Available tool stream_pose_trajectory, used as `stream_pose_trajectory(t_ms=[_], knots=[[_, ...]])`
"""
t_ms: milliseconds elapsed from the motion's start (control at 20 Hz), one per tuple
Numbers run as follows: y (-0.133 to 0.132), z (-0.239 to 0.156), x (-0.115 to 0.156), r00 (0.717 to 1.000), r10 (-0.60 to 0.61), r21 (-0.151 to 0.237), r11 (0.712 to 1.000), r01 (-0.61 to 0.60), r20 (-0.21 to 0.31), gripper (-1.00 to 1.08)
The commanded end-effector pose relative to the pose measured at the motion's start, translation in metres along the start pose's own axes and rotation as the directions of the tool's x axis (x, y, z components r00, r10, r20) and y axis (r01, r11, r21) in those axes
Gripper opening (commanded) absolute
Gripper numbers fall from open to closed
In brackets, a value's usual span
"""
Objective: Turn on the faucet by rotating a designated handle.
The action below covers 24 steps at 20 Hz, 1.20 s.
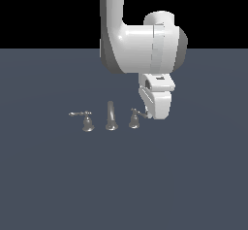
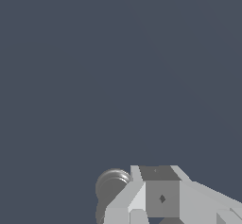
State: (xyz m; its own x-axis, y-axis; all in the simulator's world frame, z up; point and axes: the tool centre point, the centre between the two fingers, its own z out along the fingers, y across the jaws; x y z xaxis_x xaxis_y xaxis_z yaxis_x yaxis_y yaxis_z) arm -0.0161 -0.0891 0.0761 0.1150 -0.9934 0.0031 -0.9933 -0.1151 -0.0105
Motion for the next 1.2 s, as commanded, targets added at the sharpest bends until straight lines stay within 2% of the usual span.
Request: stream_pose_trajectory(t_ms=[0, 550, 600, 650, 1100, 1150], knots=[[0.002, 0.000, -0.004, 1.000, -0.002, 0.000, 1.000, 0.002, 0.001, -1.00], [0.029, -0.001, -0.042, 1.000, -0.002, -0.010, 1.000, 0.002, 0.003, -1.00], [0.029, -0.001, -0.042, 1.000, -0.002, -0.010, 1.000, 0.002, 0.003, -1.00], [0.030, 0.000, -0.020, 0.999, 0.033, -0.009, 0.999, -0.033, -0.004, -1.00], [0.016, -0.001, -0.082, 1.000, 0.000, -0.010, 1.000, 0.000, 0.003, -1.00], [0.016, -0.001, -0.082, 1.000, 0.000, -0.010, 1.000, 0.000, 0.003, -1.00]])
